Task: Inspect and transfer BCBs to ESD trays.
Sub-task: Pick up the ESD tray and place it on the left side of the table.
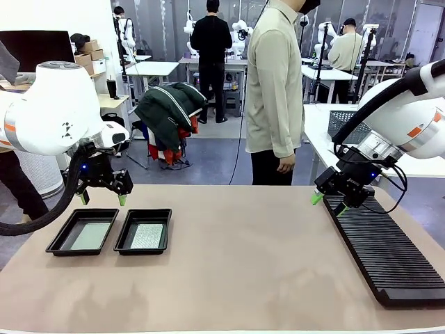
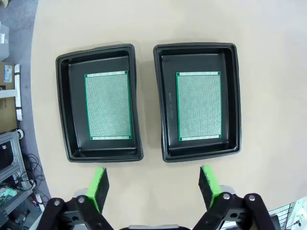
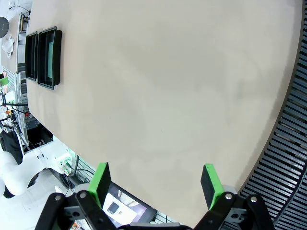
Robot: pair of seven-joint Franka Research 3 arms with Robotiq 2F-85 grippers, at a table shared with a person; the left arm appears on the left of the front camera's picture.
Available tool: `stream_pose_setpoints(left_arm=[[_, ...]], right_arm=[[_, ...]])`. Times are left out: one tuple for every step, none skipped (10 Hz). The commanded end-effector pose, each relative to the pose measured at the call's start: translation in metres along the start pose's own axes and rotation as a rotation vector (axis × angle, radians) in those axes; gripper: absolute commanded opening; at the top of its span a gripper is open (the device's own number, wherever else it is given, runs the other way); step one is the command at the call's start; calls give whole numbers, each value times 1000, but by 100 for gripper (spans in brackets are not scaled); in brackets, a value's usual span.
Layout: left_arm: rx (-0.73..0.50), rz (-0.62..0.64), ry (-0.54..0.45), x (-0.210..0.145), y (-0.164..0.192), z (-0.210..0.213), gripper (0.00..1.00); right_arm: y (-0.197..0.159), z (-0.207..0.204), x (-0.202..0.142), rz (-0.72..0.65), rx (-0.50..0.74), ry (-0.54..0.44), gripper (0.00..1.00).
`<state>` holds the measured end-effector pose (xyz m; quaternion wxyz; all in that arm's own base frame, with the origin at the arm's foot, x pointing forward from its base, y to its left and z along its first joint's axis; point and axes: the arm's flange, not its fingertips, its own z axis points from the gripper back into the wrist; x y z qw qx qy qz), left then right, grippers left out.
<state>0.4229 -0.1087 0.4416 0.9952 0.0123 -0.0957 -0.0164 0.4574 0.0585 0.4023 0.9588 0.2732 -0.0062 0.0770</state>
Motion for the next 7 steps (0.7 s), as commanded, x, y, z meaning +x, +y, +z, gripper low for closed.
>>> stream_pose_setpoints(left_arm=[[-1, 5, -6, 0, 1, 0, 100], [-1, 5, -6, 0, 1, 0, 100], [-1, 5, -6, 0, 1, 0, 100], [-1, 5, -6, 0, 1, 0, 100], [-1, 5, -6, 0, 1, 0, 100], [-1, 5, -6, 0, 1, 0, 100], [-1, 5, -6, 0, 1, 0, 100]], right_arm=[[1, -1, 1, -21, -26, -7, 100], [1, -1, 1, -21, -26, -7, 100], [1, -1, 1, -21, -26, -7, 100], [1, -1, 1, -21, -26, -7, 100], [1, -1, 1, -21, -26, -7, 100], [1, -1, 1, -21, -26, -7, 100], [1, -1, 1, -21, -26, -7, 100]])
